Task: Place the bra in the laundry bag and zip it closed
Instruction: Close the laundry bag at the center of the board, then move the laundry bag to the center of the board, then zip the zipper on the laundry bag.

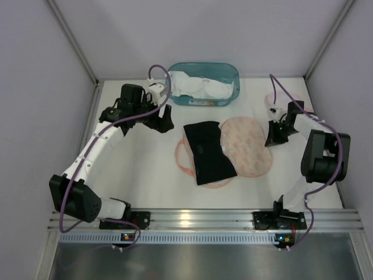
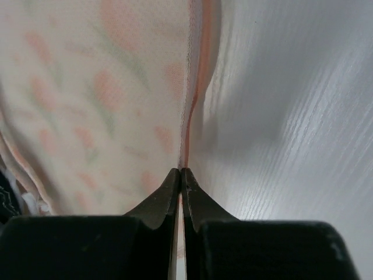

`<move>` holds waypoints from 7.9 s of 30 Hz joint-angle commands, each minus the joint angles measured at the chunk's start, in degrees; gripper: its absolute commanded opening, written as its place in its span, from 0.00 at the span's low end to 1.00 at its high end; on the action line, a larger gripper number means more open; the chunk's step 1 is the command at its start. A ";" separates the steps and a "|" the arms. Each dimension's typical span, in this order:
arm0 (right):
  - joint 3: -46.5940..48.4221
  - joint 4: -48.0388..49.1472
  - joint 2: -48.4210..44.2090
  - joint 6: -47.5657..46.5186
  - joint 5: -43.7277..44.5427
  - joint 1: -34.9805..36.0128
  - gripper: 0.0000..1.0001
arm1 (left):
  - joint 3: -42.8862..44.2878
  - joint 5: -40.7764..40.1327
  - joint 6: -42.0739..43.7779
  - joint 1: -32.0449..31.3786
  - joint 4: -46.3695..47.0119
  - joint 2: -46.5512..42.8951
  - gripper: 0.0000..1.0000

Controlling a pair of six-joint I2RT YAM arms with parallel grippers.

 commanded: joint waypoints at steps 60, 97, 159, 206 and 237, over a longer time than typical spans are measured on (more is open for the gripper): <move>8.36 28.64 15.24 39.66 -22.65 45.42 0.42 | -14.07 24.42 -14.33 7.74 11.37 24.43 0.29; -7.63 8.52 -4.27 12.61 -8.75 19.14 0.00 | -6.52 15.10 -17.23 6.86 11.54 19.92 0.28; 29.10 10.10 32.46 12.33 -18.17 46.21 0.01 | -23.57 -10.20 65.90 -34.60 -6.56 -11.48 0.49; 31.21 4.65 34.22 9.73 -18.69 44.81 0.00 | 8.17 -47.39 56.69 -58.36 -30.12 44.79 0.47; 26.82 0.88 13.85 14.89 -24.32 38.50 0.64 | 9.39 -39.48 54.23 -60.82 -30.20 42.59 0.00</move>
